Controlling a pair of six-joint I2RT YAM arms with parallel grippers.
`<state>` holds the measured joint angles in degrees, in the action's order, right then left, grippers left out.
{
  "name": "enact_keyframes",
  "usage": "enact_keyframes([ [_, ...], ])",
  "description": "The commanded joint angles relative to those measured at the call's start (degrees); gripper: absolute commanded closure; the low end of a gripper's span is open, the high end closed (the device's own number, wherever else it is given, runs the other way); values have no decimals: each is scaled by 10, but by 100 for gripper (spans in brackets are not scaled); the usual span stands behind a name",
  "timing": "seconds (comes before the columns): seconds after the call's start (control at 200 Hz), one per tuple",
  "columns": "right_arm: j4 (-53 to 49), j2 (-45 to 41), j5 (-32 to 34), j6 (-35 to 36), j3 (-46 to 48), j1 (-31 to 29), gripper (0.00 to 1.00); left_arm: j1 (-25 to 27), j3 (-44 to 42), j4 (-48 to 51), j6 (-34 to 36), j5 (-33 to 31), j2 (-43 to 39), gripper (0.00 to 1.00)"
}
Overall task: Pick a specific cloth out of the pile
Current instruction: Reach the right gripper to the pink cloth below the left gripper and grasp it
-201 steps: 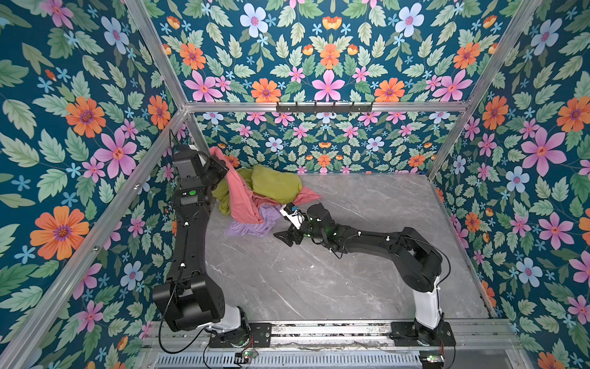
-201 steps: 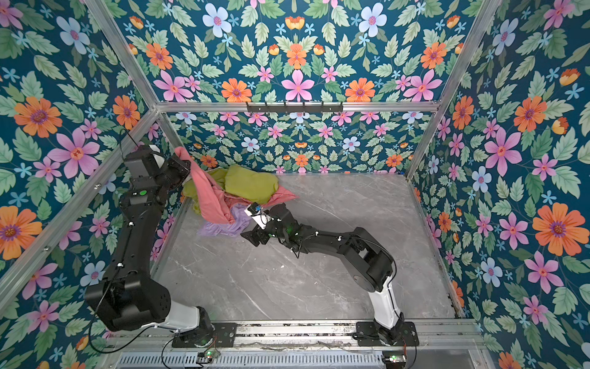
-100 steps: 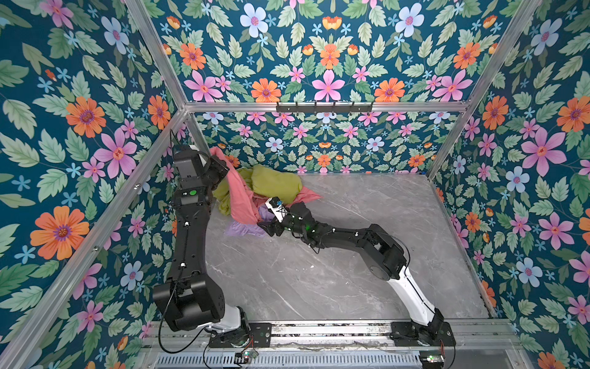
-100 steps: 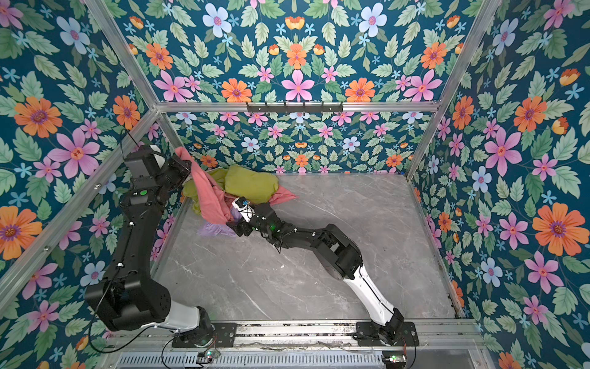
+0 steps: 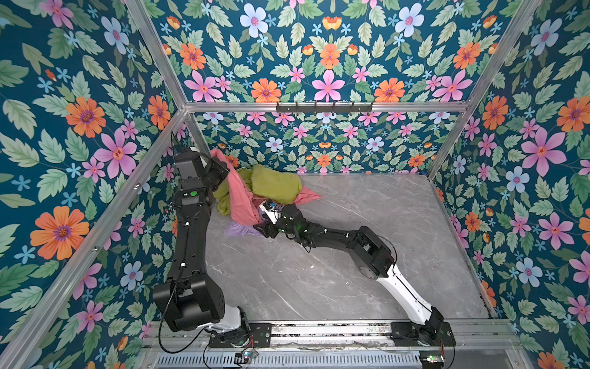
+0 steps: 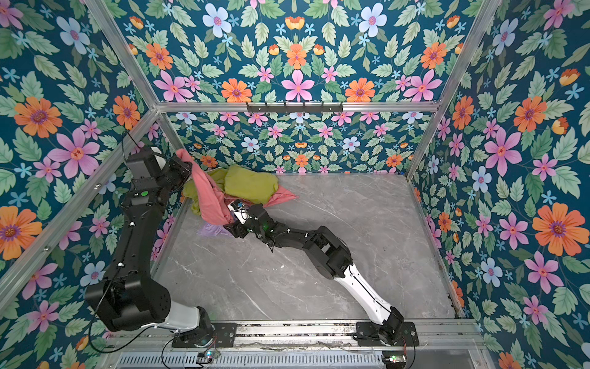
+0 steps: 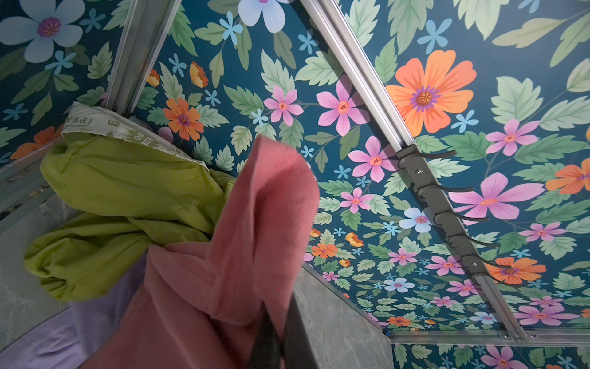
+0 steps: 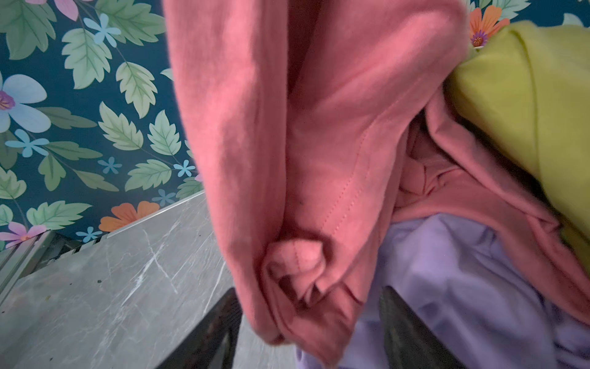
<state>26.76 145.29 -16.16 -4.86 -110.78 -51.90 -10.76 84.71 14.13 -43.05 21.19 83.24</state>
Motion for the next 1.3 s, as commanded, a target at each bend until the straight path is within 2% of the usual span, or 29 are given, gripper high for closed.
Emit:
enact_keyframes([
  [0.0,-15,7,-9,-10,-13,-1,46,0,-3,-27,1,8,-8,100],
  [0.215,-25,0,-15,-12,-15,-1,80,-1,-4,-28,3,3,-8,100],
  [0.345,-28,-12,-19,-12,-15,-1,95,-1,-6,-31,7,-8,-5,100],
  [0.415,-28,-20,-21,-12,-16,-1,100,-1,-6,-35,11,-21,-2,100],
  [0.775,-45,-60,-15,-11,-36,-1,100,0,-14,-43,48,-111,17,100],
  [1.29,-83,-95,2,-5,-74,2,100,0,-23,-59,62,-136,34,100],
])
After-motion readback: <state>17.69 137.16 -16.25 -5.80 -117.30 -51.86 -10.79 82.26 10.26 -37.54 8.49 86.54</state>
